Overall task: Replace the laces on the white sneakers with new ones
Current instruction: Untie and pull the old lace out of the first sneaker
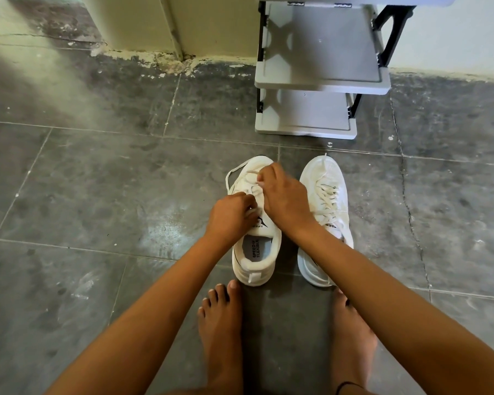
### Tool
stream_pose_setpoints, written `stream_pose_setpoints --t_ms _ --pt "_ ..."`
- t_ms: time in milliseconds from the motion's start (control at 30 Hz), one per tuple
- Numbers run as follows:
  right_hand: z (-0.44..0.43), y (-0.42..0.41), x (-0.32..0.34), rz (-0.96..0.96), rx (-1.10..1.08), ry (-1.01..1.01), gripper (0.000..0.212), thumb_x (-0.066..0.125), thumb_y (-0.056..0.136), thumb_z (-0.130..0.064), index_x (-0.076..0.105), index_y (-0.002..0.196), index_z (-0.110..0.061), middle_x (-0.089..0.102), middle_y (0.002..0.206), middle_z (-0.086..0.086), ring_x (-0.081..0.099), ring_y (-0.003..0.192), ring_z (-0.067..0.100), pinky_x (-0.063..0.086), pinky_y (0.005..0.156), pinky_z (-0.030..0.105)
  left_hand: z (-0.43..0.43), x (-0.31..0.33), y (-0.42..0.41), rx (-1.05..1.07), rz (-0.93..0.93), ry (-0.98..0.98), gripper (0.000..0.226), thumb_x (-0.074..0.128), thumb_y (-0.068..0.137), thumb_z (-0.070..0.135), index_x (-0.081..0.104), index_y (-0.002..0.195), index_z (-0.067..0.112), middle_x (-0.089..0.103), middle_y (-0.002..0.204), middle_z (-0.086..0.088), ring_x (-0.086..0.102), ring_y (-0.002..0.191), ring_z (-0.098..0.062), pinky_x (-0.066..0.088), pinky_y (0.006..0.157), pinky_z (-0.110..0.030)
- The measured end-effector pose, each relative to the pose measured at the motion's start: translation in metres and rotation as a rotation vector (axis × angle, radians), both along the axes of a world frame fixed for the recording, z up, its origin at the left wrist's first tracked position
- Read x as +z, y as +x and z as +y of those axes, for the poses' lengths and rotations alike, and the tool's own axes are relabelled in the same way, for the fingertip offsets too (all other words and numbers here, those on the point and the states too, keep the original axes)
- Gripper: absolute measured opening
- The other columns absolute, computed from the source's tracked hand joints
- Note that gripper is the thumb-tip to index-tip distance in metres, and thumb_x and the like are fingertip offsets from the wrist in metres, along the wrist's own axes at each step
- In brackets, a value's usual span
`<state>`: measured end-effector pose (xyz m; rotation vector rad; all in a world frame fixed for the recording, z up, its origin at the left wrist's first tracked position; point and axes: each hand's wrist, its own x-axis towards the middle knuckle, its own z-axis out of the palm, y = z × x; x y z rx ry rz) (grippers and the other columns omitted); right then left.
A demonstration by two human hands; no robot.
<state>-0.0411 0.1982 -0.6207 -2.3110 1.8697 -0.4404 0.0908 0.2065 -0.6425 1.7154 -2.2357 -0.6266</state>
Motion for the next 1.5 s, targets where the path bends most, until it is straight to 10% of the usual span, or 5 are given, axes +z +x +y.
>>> stream_pose_setpoints --t_ms 200,467,867,1133,1500 --pt "0.006 -0.017 0.001 -0.195 -0.153 0.392 0.078 0.056 0.09 -0.037 0.012 0.147 -0.009 0.027 0.145 0.017 0.041 0.125 0.032 0.042 0.094 0.04 0.005 0.002 0.007 0.143 0.154 0.013 0.017 0.065 0.083 0.022 0.068 0.098 0.014 0.069 0.09 -0.002 0.062 0.081 -0.021 0.04 0.064 -0.025" --pt "0.016 -0.018 0.004 -0.267 -0.148 0.459 0.057 0.044 0.094 -0.019 0.022 0.145 -0.007 0.044 0.136 0.021 0.051 0.115 0.037 0.044 0.095 0.043 0.001 0.011 0.021 0.399 0.398 0.242 0.01 0.063 0.084 0.012 0.062 0.094 0.014 0.063 0.081 -0.004 0.06 0.073 -0.021 0.056 0.072 -0.041" --pt "0.046 -0.007 -0.017 -0.145 0.031 0.58 0.082 0.048 0.095 -0.037 -0.003 0.148 0.0 -0.001 0.157 0.021 0.012 0.144 0.033 0.019 0.115 0.037 -0.02 0.018 -0.015 -0.032 -0.358 0.162 0.038 0.05 0.088 0.02 0.052 0.126 0.014 0.046 0.126 -0.012 0.055 0.105 -0.032 0.047 0.08 -0.039" --pt "0.05 -0.002 -0.032 -0.163 0.012 0.578 0.079 0.043 0.097 -0.021 -0.015 0.145 0.004 -0.015 0.155 0.023 -0.003 0.145 0.033 0.023 0.112 0.034 -0.045 0.042 -0.033 0.191 0.315 0.449 0.016 0.06 0.08 -0.002 0.061 0.075 0.013 0.054 0.072 0.003 0.052 0.077 -0.015 0.044 0.064 -0.022" --pt "0.052 -0.004 -0.032 -0.204 -0.005 0.52 0.076 0.042 0.098 -0.024 -0.01 0.146 0.003 -0.009 0.156 0.021 0.0 0.146 0.03 0.005 0.116 0.03 -0.036 0.037 -0.022 -0.037 -0.386 0.109 0.018 0.051 0.086 0.009 0.069 0.09 0.007 0.062 0.096 -0.01 0.059 0.084 -0.027 0.041 0.063 -0.029"
